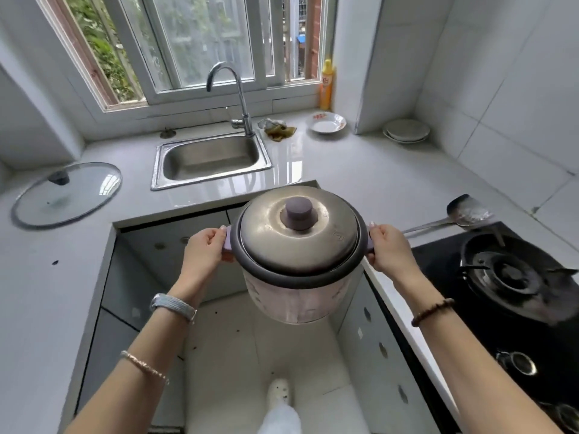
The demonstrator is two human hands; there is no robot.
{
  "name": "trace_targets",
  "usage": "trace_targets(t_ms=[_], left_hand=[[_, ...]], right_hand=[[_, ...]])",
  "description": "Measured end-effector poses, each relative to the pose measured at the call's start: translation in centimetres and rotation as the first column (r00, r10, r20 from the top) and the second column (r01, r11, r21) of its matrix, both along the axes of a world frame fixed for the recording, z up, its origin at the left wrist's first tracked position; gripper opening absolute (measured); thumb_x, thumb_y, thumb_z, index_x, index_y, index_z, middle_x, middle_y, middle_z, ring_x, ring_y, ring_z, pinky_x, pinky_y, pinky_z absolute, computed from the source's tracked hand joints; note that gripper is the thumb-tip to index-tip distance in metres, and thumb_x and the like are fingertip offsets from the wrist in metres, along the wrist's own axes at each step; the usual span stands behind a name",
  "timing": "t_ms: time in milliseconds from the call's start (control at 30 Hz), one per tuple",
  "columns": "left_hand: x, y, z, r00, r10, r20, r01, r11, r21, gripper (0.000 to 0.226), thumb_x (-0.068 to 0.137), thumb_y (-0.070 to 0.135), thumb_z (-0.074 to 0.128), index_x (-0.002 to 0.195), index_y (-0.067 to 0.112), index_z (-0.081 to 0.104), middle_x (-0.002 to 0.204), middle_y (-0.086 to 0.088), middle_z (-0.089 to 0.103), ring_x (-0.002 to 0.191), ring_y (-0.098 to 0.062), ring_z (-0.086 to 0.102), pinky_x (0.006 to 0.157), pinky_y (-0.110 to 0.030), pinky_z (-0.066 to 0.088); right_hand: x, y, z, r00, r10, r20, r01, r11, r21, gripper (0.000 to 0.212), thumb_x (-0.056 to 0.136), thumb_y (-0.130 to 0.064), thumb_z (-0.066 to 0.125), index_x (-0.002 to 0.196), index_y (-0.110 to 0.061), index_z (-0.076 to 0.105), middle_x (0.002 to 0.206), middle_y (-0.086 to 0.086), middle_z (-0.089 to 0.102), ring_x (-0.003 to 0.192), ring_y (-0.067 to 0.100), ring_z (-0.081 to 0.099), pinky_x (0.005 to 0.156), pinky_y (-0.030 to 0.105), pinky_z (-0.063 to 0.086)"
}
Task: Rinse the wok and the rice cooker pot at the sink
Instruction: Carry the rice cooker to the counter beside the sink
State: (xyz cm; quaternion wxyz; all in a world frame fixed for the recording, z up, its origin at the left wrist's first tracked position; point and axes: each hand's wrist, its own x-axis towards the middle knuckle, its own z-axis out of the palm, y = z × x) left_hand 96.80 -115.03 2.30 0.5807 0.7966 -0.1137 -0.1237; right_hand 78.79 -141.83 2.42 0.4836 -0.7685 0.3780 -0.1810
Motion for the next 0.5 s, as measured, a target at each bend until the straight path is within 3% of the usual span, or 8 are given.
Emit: trace_targets(t_ms=[233,400,500], left_hand=[[9.3,-7.6,0.8,0.976,-0.218,-0.023,0.218,0.975,0.035,0.034,0.101,0.025,0.047,0.081,0.005,0.064,0.07,-0.008,0.068,0.068,-0.033,0.07,0.079,-0.054,0.056],[11.8,-13.7,1.9,0.945,-0.326,-0.028,0.327,0.945,0.03,0.031,0.101,0.021,0.046,0.083,0.0,0.058,0.072,-0.012,0.062,0.068,-0.031,0.067,0.072,-0.046,0.055],[12.8,-17.3,1.6,0.915,-0.399,-0.058,0.401,0.916,0.027,0.031,0.101,0.023,0.046,0.084,-0.001,0.057,0.069,-0.011,0.06,0.069,-0.033,0.065,0.071,-0.053,0.055]], right_hand=[[4.5,-3.7,0.3,0.983,-0.184,-0.003,0.184,0.983,-0.003,0.042,0.101,-0.036,0.034,0.066,-0.016,0.045,0.057,0.003,0.049,0.053,0.021,0.045,0.054,0.032,0.035],[5.2,-6.7,0.5,0.941,-0.338,-0.018,0.337,0.941,-0.031,0.039,0.101,-0.036,0.036,0.069,-0.017,0.047,0.067,0.006,0.053,0.062,0.023,0.051,0.059,0.032,0.04],[4.7,-9.0,0.3,0.911,-0.411,-0.028,0.41,0.912,-0.036,0.038,0.1,-0.036,0.036,0.07,-0.017,0.049,0.07,0.008,0.056,0.066,0.025,0.054,0.061,0.036,0.042]])
